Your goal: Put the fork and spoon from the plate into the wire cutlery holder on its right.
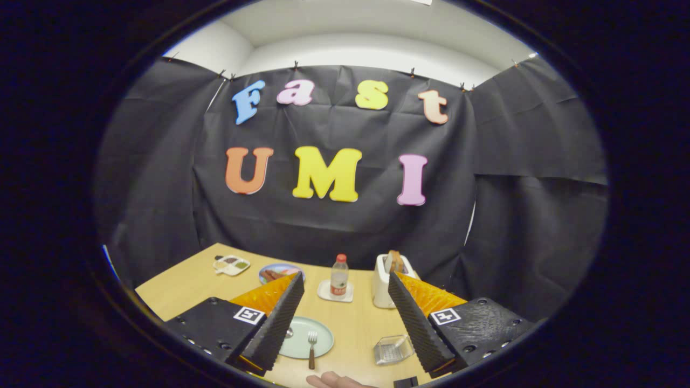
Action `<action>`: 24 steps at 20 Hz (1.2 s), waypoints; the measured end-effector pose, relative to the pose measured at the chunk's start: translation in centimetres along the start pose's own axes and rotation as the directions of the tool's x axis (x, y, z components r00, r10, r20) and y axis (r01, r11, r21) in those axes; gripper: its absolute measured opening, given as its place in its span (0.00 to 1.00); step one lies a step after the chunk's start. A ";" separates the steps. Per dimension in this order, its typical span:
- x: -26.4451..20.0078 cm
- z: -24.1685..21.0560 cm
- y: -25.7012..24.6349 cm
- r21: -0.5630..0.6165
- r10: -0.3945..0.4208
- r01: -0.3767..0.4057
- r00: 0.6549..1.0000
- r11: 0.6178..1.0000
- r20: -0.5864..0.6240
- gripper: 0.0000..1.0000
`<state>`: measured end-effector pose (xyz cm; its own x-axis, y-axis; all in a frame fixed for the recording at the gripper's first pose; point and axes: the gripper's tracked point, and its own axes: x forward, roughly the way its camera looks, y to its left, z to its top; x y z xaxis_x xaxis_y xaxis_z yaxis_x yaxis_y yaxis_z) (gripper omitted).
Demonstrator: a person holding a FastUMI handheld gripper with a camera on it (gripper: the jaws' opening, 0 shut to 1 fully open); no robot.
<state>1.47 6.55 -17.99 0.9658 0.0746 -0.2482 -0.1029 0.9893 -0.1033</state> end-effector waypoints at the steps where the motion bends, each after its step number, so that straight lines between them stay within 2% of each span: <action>1: 0.5 -2.2 0.9 -0.003 0.018 -0.018 0.999 1.000 -0.041 0.95; 3: 1.8 -6.4 1.9 -0.002 0.024 -0.025 0.991 1.000 -0.133 0.96; 7: 4.4 -13.2 4.3 0.017 0.037 -0.034 0.969 0.999 -0.243 0.95; 11: 6.2 -19.9 5.7 0.003 0.035 -0.037 0.932 0.999 -0.360 0.94; 18: 8.1 -27.3 6.2 0.033 0.036 -0.022 0.857 0.999 -0.514 0.91; 19: 8.2 -27.8 6.1 0.043 0.037 -0.017 0.848 0.999 -0.529 0.84; 22: 7.9 -28.9 6.3 0.059 0.059 -0.031 0.831 0.998 -0.553 0.74; 24: 7.7 -29.8 6.3 0.052 0.065 -0.043 0.819 0.998 -0.570 0.57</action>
<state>1.15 9.57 -49.24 0.6485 0.0538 -0.7593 -0.1320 0.9903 -0.0426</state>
